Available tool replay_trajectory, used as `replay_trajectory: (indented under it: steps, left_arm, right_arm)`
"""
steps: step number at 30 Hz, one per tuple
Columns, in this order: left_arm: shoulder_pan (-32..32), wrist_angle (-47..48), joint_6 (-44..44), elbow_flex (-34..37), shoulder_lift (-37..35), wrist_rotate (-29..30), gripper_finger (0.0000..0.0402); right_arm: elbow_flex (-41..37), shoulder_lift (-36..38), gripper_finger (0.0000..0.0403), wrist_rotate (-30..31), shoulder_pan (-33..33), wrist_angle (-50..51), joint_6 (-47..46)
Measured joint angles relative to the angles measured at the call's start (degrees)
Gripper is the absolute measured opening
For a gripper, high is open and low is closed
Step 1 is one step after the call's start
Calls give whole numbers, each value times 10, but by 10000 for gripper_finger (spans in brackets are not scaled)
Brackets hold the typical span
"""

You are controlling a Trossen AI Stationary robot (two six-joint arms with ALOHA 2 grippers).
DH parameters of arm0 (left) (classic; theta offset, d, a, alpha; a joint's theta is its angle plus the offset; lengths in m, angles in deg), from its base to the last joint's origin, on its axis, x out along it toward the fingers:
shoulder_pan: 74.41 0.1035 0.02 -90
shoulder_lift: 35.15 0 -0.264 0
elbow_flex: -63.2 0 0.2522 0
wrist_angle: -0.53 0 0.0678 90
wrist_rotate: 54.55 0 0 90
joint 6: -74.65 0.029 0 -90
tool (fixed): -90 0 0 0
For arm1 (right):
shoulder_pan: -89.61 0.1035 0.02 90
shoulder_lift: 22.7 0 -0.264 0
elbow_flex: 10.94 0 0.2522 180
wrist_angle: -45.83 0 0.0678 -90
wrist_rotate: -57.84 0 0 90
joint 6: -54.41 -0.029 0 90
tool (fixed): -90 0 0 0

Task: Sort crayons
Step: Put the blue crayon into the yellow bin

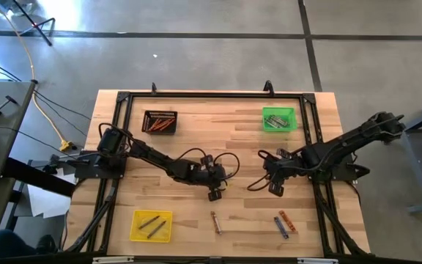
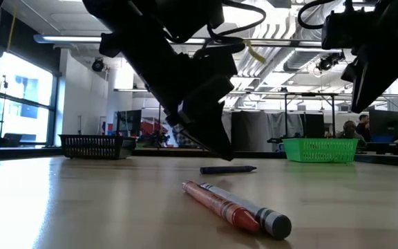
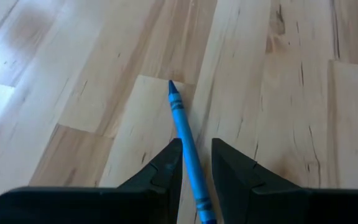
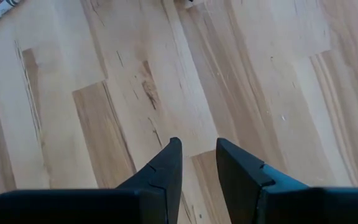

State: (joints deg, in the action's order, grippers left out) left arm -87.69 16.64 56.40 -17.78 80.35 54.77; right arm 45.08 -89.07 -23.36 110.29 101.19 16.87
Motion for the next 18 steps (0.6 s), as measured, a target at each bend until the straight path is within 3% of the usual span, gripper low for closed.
replay_trajectory:
  steps: [18]
  left_arm:
    - [1,33,-33,0,0,-6,72]
  right_arm:
    - [0,0,94,17,0,-1,5]
